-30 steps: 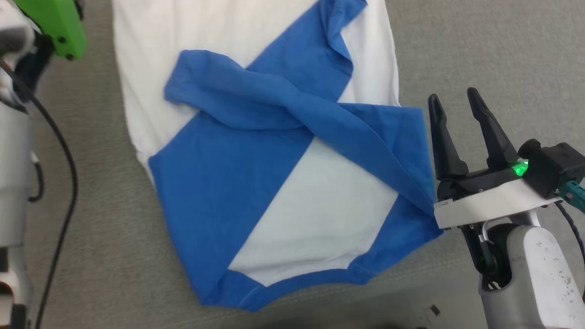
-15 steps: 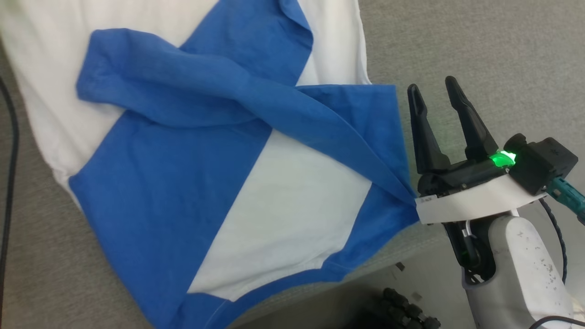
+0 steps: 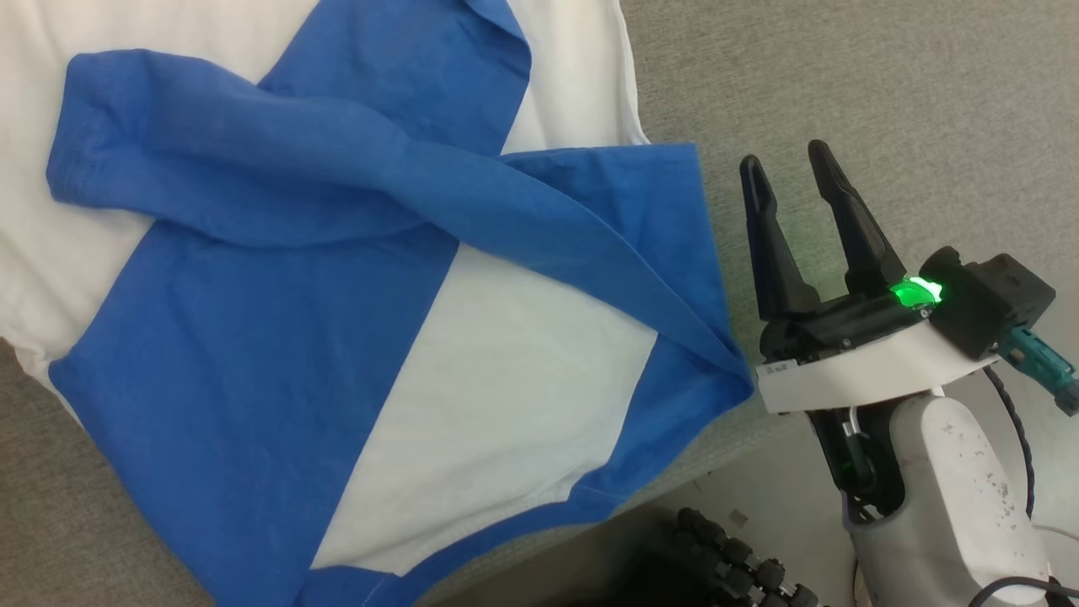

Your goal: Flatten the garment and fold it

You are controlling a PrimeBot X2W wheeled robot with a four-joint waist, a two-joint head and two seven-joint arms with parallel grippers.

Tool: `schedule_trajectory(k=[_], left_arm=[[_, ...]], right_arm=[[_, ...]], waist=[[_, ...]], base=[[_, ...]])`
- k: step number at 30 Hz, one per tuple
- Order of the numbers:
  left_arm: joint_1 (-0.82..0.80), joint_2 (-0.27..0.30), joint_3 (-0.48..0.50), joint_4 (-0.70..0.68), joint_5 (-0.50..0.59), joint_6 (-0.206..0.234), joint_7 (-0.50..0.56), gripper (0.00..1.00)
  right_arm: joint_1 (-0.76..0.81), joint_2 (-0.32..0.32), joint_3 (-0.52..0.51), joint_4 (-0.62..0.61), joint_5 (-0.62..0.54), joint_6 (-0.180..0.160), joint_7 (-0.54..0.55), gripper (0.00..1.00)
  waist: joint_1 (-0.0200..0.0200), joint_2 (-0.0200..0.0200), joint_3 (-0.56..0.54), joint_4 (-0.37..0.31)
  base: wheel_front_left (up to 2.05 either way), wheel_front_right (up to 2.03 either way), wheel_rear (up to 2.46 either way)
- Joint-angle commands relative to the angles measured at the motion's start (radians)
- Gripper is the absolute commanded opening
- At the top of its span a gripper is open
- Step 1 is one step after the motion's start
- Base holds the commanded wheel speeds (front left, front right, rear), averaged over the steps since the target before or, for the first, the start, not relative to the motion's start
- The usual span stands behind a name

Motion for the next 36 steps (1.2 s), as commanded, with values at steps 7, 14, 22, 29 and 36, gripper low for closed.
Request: schedule_trajectory(k=[7,14,22,29,36], left_arm=[[0.053,-0.007,-0.002,-0.023,-0.026,-0.017,-0.075,0.0],[0.061,-0.054,0.001,-0.02,-0.067,-0.064,-0.232,0.0],[0.035,-0.145,-0.038,0.001,-0.095,-0.133,-0.401,0.0],[-0.014,-0.241,-0.071,0.051,-0.122,-0.167,-0.483,0.0],[-0.05,-0.304,-0.096,0.079,-0.14,-0.195,-0.54,0.0]], right_arm=[[-0.068,0.003,0.003,-0.015,-0.025,-0.002,0.007,1.0],[-0.208,0.003,-0.034,0.007,-0.058,-0.002,0.081,1.0],[-0.606,0.003,-0.139,0.269,-0.079,-0.002,0.299,1.0],[-0.909,0.003,-0.271,0.59,-0.22,-0.002,0.481,1.0],[-1.083,0.003,-0.483,0.753,-0.464,-0.002,0.677,1.0]], waist=[[-0.0001,0.0,-0.011,0.032],[-0.0001,0.0,-0.036,0.084],[-0.0001,0.0,-0.035,0.203],[-0.0001,0.0,-0.002,0.317],[-0.0001,0.0,0.041,0.402]], base=[[0.0,0.0,0.0],[0.0,0.0,0.0],[0.0,0.0,0.0],[0.0,0.0,0.0],[0.0,0.0,0.0]])
